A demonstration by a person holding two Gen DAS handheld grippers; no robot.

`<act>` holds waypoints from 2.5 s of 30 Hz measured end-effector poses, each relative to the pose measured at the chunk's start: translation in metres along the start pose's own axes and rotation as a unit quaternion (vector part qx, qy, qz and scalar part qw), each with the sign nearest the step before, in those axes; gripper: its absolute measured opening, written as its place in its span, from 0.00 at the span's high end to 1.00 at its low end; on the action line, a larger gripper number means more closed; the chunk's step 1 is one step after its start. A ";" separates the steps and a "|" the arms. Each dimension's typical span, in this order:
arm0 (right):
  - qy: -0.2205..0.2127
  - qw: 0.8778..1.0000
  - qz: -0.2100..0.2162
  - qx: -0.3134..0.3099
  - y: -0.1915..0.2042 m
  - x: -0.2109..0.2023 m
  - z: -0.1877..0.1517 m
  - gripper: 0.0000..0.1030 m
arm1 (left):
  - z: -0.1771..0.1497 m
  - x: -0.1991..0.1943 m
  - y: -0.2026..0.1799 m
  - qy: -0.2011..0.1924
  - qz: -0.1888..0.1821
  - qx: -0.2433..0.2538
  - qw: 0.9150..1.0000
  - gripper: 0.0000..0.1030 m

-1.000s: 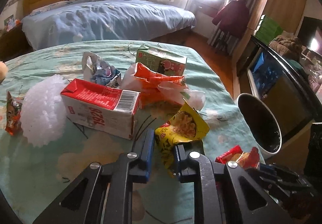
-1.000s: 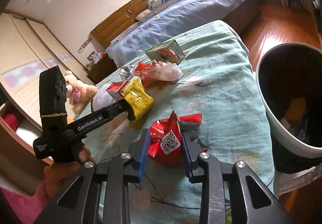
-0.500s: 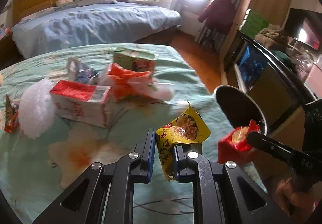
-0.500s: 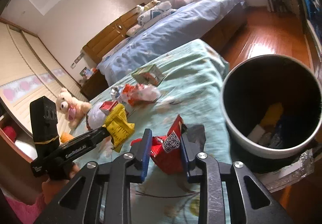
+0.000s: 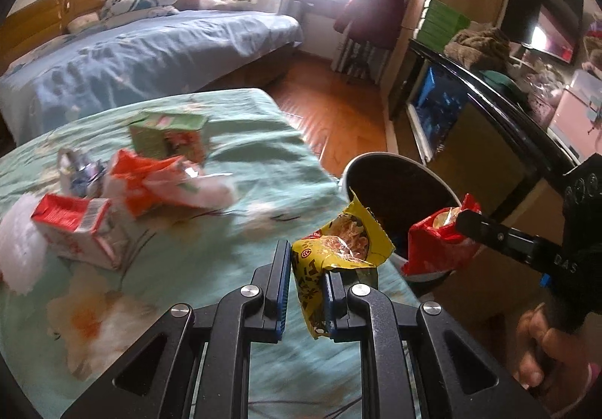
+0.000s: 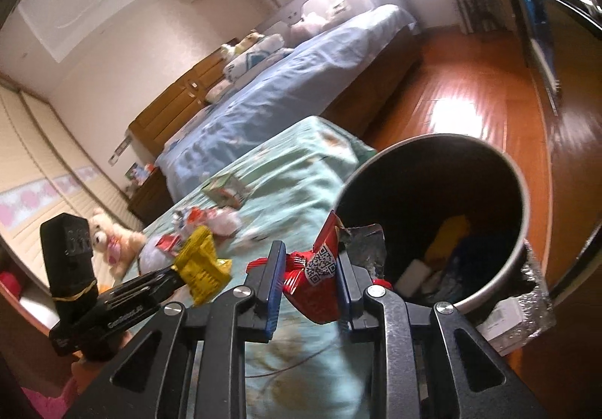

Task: Collect trash
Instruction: 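Carry both wrappers over the bin and open both tools to drop them, then move both tools back over the trash on the bed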

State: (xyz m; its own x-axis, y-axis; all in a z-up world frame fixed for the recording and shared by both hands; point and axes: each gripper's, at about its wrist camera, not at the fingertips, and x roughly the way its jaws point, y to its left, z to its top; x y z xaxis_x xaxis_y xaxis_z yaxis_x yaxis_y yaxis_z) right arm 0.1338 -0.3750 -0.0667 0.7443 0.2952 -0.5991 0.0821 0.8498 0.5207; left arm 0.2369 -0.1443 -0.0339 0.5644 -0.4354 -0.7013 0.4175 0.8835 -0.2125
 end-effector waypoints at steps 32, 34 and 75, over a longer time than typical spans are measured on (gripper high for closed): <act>-0.019 0.998 -0.064 0.022 -0.049 0.005 0.020 0.76 | 0.039 0.063 -0.064 0.013 -0.017 0.057 0.998 0.86; -0.020 0.997 -0.067 0.022 -0.052 0.006 0.022 0.76 | 0.041 0.066 -0.068 0.012 -0.018 0.062 0.998 0.86; 0.040 0.997 0.022 -0.064 0.069 0.046 -0.020 0.09 | -0.051 -0.066 0.068 -0.036 0.097 -0.086 0.991 0.33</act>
State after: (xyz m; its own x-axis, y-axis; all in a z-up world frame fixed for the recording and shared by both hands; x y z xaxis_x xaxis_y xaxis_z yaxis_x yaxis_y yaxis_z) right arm 0.1607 -0.2938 -0.0699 0.6890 0.3639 -0.6268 -0.0397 0.8825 0.4687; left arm 0.1916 -0.0462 -0.0372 0.6745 -0.2602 -0.6909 0.1718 0.9655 -0.1958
